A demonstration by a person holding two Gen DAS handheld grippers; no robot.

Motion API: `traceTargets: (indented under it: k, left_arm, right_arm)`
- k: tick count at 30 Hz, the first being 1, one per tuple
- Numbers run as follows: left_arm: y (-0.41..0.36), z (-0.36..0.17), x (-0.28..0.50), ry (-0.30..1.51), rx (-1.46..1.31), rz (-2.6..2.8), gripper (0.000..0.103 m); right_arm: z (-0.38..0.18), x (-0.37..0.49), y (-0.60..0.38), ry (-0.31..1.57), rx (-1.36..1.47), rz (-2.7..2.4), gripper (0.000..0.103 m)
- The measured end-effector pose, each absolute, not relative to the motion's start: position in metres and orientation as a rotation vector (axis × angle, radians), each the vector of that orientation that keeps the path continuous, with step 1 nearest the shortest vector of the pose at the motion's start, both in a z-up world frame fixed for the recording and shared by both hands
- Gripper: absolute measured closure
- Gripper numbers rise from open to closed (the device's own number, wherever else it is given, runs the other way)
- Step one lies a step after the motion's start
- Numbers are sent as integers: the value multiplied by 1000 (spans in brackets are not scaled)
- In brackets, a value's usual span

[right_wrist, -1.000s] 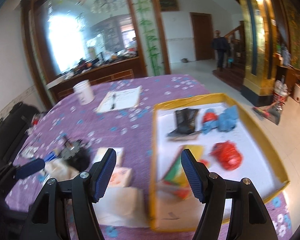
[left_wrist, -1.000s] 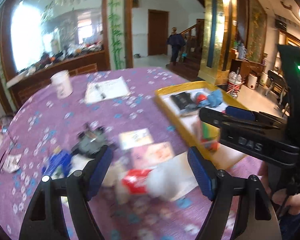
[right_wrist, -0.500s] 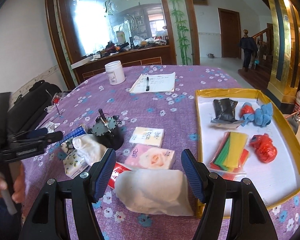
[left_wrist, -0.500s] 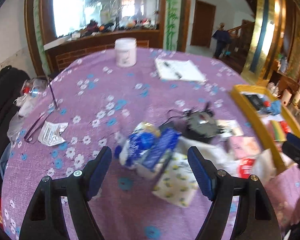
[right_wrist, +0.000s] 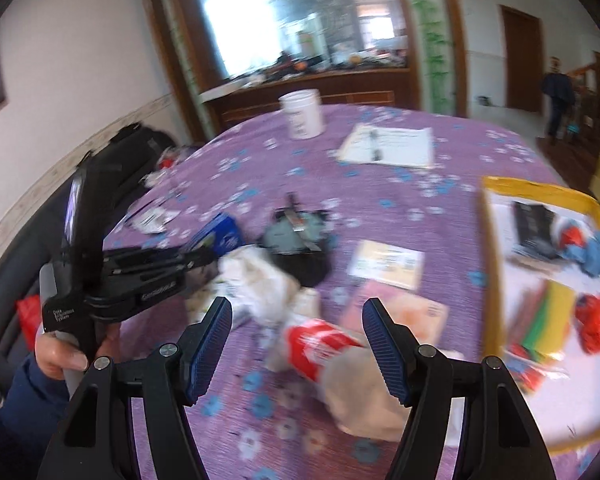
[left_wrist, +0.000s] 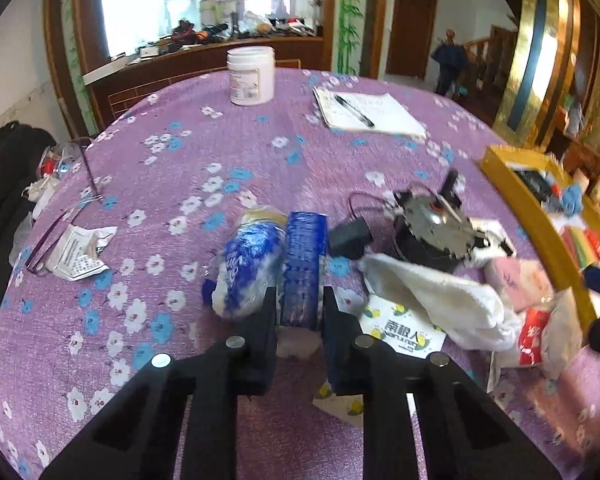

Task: Organize soft objects
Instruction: 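Grasp the blue tissue pack on the table with the left gripper, then grasp the white cloth with the right gripper while the left holds the blue pack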

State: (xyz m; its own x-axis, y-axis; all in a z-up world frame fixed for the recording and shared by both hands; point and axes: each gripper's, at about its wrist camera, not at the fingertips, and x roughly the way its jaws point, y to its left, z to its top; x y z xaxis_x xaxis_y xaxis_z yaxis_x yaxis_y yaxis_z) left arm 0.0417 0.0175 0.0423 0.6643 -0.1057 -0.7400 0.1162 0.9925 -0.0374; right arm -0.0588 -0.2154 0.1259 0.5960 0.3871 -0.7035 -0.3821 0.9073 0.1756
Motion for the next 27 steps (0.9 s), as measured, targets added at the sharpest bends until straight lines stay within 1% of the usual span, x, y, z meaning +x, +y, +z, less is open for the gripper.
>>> traceTargets:
  k: [4,5,6,7,8,9,10,13,19,22,27]
  left_arm:
    - [29,52,37,801,-44,-142,85]
    - [29,53,36,797,-46,-146,85]
    - [30,54,35,791,-49,-147,85]
    - [30,55,35,789,-51,-146,85]
    - [30,56,35,788,-50,-147,85]
    - [30,56,35,789,-50,-147,85]
    - [30,56,35,788,-53,-144,85]
    - [31,58,34,779,-57,-145,85]
    - [32,66,27,744,-68,-162,85]
    - [31,68,24,733,-63,-167,85]
    - [30,68,22,732,-65,-176,85]
  right_arm:
    - [118,-46,-182,831,-81,497,31]
    - [113,-41,-172,842,-105,506,33]
    - [109,-37,-167,845,-117,505,37]
    - [101,-30,-161,860,-134,484,53]
    - [93,-24,-158,885,-143,472,74]
    - [86,-20,-156,906,-141,467,86]
    - [79,-17,-156,915,-125,449,93]
    - [84,-23,-166,885,-58,472,94]
    - [134,-64,-200,746,35,560,93]
    - [151,-87,-223,765,80,652,93]
    - [160,-121,-240,858,100,837,93]
